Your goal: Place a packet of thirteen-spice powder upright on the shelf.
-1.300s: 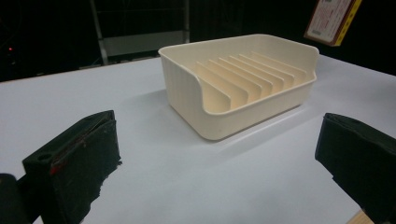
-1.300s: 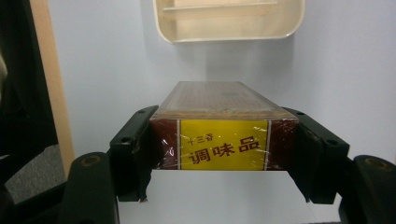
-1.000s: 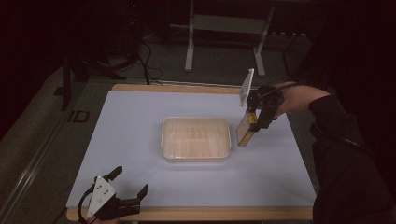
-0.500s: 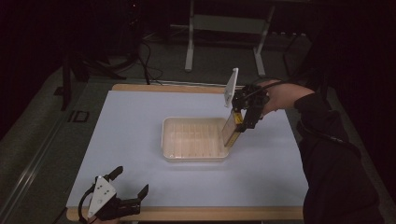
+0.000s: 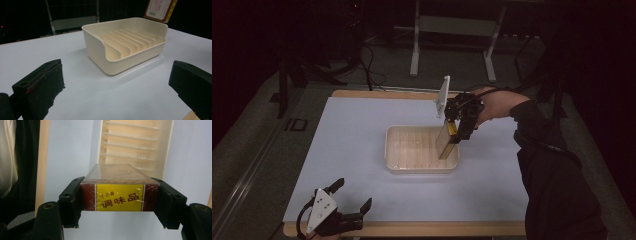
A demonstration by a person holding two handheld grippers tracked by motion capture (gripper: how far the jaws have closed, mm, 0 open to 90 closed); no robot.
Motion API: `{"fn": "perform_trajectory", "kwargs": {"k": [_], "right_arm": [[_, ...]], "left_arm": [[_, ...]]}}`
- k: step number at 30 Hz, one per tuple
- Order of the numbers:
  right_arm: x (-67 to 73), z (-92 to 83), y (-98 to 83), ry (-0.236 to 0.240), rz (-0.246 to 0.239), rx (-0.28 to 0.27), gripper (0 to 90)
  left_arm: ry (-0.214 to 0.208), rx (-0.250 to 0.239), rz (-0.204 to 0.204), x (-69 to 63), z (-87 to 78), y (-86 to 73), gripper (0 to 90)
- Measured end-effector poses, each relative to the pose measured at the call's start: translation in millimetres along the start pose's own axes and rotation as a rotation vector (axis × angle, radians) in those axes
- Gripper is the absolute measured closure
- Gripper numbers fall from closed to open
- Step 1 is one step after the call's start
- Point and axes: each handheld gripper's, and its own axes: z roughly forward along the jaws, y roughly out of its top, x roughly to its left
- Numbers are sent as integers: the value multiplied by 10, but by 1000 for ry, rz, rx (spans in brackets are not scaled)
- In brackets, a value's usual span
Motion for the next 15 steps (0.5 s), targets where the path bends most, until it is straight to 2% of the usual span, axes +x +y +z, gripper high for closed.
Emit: {"fn": "perform_trajectory", "kwargs": {"k": [12, 15], "right_arm": [[-65, 146, 225, 0, -21, -61, 320], [-89, 193, 257, 2, -4, -79, 321]], "left_arm": [[-4, -6, -5, 5, -11, 0, 0], [-4, -6, -4, 3, -11, 1, 0]]}}
